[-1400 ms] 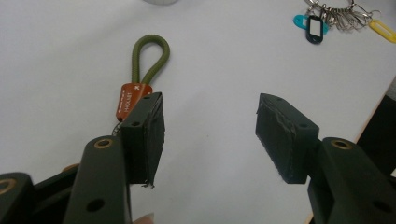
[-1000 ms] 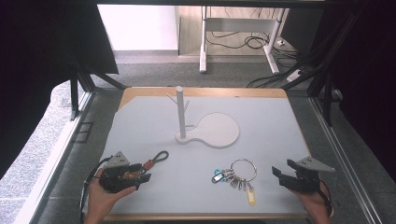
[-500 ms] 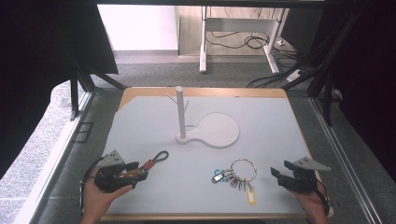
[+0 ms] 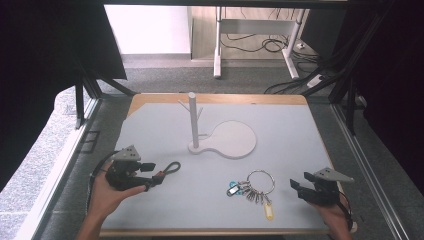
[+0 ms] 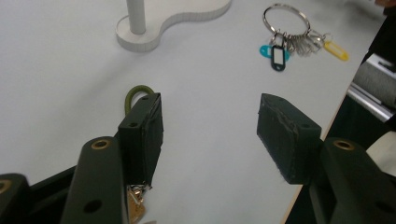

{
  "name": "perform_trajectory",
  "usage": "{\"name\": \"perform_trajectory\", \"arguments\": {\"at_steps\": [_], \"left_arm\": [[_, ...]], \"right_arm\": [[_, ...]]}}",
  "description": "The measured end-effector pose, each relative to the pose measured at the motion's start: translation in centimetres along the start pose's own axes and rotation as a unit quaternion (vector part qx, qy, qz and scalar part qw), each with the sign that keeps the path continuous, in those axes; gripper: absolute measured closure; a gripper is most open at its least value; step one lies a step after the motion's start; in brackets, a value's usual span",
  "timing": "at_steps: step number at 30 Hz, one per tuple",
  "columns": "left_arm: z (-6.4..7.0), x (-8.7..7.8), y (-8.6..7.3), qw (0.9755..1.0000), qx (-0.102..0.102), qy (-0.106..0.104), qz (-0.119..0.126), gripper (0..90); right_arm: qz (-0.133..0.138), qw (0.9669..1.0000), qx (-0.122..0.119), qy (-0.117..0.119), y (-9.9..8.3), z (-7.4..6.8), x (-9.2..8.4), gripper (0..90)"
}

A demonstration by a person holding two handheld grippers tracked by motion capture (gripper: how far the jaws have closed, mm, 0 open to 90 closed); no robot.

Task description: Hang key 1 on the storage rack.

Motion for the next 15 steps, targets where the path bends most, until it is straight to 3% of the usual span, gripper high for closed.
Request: {"name": "perform_trajectory", "arguments": {"at_steps": [3, 7, 15], "left_arm": [[-0.7, 0.8, 0.4, 0.9988, 0.017, 0.01, -0.045, 41.6], [-1.9, 2.3, 0.5, 0.9947, 0.03, 0.018, -0.096, 43.6], [-3.3, 4.8, -0.1, 0.98, 0.024, 0.017, -0.197, 44.6]], "right_arm": [[-0.001, 1.0, 0.003, 0.0, -0.1, 0.1, -0.1, 36.1], [-0.006, 0.9999, 0.007, -0.008, -0.5, 0.6, -0.4, 36.1], [-0.021, 0.9996, 0.008, -0.016, -1.1, 0.8, -0.4, 36.1]]}}
Point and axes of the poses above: each handheld gripper's, and its own axes: x roughly forward along the jaws, y roughly out of its top, z roughly to its right, the point moved 6 cm from there along x, roughly forward along the jaws
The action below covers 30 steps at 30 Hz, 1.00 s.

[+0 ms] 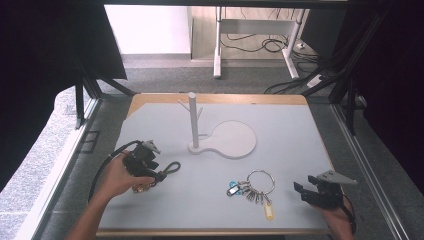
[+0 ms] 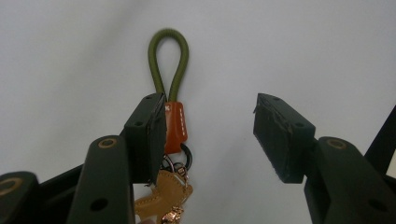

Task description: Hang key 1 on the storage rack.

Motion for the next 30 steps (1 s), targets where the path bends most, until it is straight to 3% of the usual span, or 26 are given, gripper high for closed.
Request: {"name": "perform_trajectory", "arguments": {"at_steps": [2, 11, 16, 25, 30], "left_arm": [[-0.1, 0.5, -0.1, 0.9998, -0.001, -0.004, -0.018, 44.2], [-1.7, 2.3, -0.6, 0.9987, -0.03, 0.0, -0.042, 47.5], [-2.0, 3.3, -0.4, 0.9975, -0.034, 0.002, -0.062, 51.0], [-2.1, 4.6, 0.0, 0.9938, -0.017, 0.023, -0.107, 54.0], [-2.5, 4.9, -0.2, 0.9922, -0.02, 0.032, -0.119, 55.2]], "right_arm": [[-0.003, 1.0, -0.002, -0.002, 0.0, 0.0, 0.0, 36.1], [-0.006, 1.0, -0.002, -0.001, -0.1, 0.0, 0.1, 36.1], [-0.009, 1.0, -0.002, -0.002, -0.2, 0.0, 0.2, 36.0], [-0.012, 0.9999, -0.003, -0.004, -0.3, 0.0, 0.2, 36.1], [-0.014, 0.9999, -0.004, -0.005, -0.3, 0.1, 0.2, 36.1]]}}
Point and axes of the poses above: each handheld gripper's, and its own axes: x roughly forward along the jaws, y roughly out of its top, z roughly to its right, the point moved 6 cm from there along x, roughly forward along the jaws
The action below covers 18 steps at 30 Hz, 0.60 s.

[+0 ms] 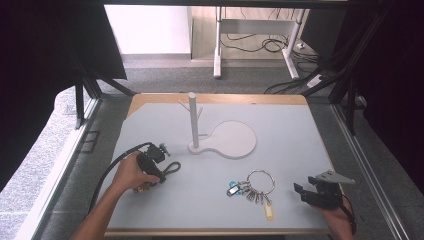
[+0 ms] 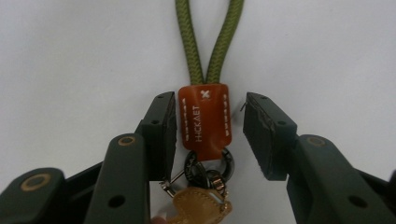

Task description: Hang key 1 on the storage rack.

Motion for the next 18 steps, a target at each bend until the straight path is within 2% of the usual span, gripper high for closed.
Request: {"name": "perform_trajectory", "arguments": {"at_steps": [11, 15, 18], "left_arm": [[0.22, 0.05, -0.11, 0.9997, 0.002, 0.021, 0.009, 66.1], [0.4, -0.01, -0.18, 0.9993, 0.016, 0.028, 0.016, 66.7], [0.5, -0.18, -0.24, 0.9993, 0.017, 0.018, 0.029, 66.7]], "right_arm": [[-0.003, 1.0, -0.004, 0.001, -0.07, -0.18, 0.25, 36.0], [-0.003, 1.0, -0.003, 0.0, -0.1, -0.14, 0.28, 36.1], [-0.006, 1.0, -0.001, -0.001, -0.16, -0.11, 0.4, 36.1]]}}
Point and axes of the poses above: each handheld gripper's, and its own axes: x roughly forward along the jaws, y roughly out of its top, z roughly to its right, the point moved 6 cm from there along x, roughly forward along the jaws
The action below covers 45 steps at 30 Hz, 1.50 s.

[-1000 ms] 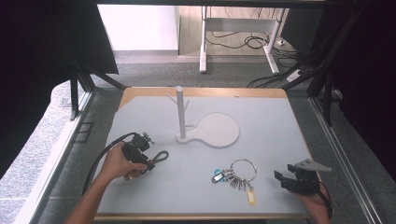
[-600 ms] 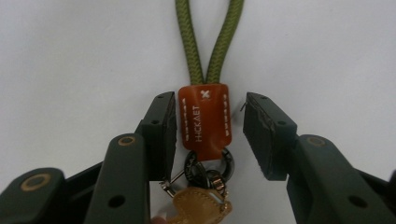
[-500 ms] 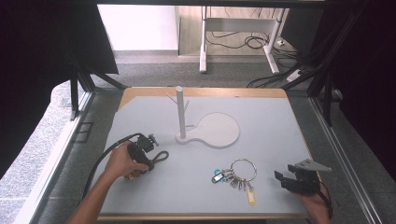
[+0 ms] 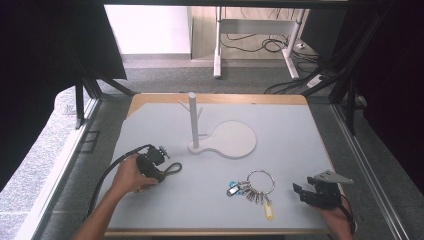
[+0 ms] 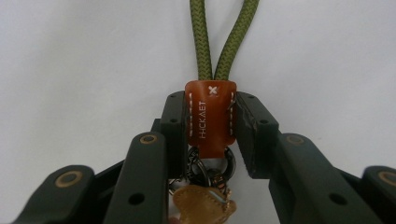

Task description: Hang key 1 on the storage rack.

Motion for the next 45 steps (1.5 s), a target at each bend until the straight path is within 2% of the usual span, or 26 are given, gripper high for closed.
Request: {"name": "perform_trajectory", "arguments": {"at_steps": [5, 10, 17, 21, 28, 36, 45], "left_arm": [[-0.1, -1.0, 0.0, 0.9991, -0.014, -0.014, 0.036, 66.6], [-0.3, -2.2, -0.2, 0.9976, -0.02, -0.025, 0.061, 66.6], [-0.5, -4.1, 0.0, 0.9957, -0.017, -0.023, 0.088, 66.7], [-0.6, -5.0, 0.2, 0.9951, -0.016, -0.02, 0.095, 66.7], [-0.7, -6.7, 0.6, 0.9939, -0.017, -0.022, 0.107, 66.7], [-1.4, -8.2, 1.1, 0.9946, -0.016, -0.016, 0.102, 66.7], [-1.9, -10.1, 1.9, 0.9932, -0.018, -0.012, 0.114, 66.7]], "right_arm": [[-0.002, 1.0, -0.003, 0.0, 0.0, -0.1, 0.1, 36.1], [0.0, 1.0, 0.0, -0.001, 0.0, -0.1, 0.0, 36.1], [0.0, 1.0, -0.004, -0.002, 0.0, -0.2, 0.2, 36.4], [0.003, 1.0, -0.009, -0.001, 0.1, -0.5, 0.2, 36.4], [0.0, 1.0, -0.004, -0.001, 0.0, -0.3, 0.2, 36.3], [-0.003, 1.0, -0.007, -0.002, -0.1, -0.3, 0.3, 36.2], [-0.006, 1.0, -0.002, -0.004, -0.2, -0.2, 0.3, 36.3]]}}
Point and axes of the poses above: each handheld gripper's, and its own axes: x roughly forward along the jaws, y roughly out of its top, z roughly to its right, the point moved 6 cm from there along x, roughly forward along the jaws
